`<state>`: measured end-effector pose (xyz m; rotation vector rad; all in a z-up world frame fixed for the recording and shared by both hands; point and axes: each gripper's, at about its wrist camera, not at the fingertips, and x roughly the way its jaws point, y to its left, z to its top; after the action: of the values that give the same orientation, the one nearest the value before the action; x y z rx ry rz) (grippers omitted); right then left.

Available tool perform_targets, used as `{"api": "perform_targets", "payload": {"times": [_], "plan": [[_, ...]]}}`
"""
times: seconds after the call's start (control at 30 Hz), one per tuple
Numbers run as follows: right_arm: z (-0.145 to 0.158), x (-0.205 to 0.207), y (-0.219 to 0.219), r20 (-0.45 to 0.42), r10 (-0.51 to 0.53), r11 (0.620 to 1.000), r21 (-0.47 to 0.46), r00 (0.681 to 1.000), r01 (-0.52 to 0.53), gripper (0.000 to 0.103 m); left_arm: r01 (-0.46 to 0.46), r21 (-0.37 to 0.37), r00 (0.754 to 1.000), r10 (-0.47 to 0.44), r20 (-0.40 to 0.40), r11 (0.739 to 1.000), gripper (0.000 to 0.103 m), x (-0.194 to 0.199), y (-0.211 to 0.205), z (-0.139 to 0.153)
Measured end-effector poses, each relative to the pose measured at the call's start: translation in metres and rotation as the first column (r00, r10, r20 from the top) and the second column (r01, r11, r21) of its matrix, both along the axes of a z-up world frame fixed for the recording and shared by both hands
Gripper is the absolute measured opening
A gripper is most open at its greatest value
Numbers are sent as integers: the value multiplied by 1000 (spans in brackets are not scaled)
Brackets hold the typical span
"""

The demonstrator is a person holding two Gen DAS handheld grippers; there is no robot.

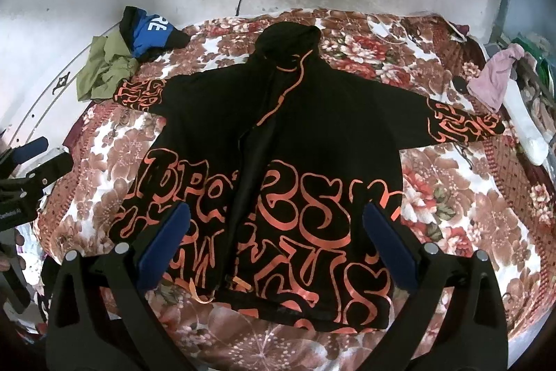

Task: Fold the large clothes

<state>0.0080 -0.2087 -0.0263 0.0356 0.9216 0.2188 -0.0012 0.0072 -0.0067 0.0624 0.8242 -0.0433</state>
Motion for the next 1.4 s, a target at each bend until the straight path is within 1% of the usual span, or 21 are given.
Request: {"api": "perform_targets", "payload": {"times": [0.07,0.23,0.37,0.63,0.83,0.93,1.0,1.07,1.13,1.2,1.23,1.27,1.4], "plan": [[1,1,1,0,4,1000,1,1000,-4,99,5,20,1000,-5,-4,1000,98,1,-1,-2],[1,1,2,-3,7,1000,3,1000,-7,99,-7,14,1000,7,-6,1000,98,2,-1,-2],[1,0,4,-7,7,1000,4,1000,-7,99,17,7,1000,-17,2,1000,98,0,-5,-2],[2,0,4,-4,9,1000,2,1000,-9,99,37,34,999,-37,16,999,98,2,-14,4],[3,0,3,-6,10,1000,3,1000,-10,99,20,32,1000,-20,8,999,98,1,-13,7],[6,0,3,-3,15,1000,3,1000,-15,99,14,39,1000,-14,0,999,98,-2,-12,12],[10,-2,4,-5,21,1000,0,1000,-21,99,17,68,1000,-17,3,998,98,-5,-14,18],[15,-1,5,-14,27,1000,0,1000,-27,99,18,64,1000,-17,-8,998,98,-6,-12,23],[19,-1,6,-34,34,999,11,999,-33,99,0,71,1000,1,-15,997,98,-7,-7,29],[23,-1,6,-45,33,999,20,998,-32,99,-7,55,1000,9,-23,998,98,-7,0,31],[25,0,9,-46,34,999,12,998,-34,99,-9,52,1000,11,-28,999,98,-6,3,32],[33,3,11,-52,34,999,3,998,-34,99,-10,54,999,12,-35,998,98,-4,9,31],[30,7,33,-81,12,1000,-8,997,-13,99,-8,26,999,9,-53,1000,98,8,40,27]]}}
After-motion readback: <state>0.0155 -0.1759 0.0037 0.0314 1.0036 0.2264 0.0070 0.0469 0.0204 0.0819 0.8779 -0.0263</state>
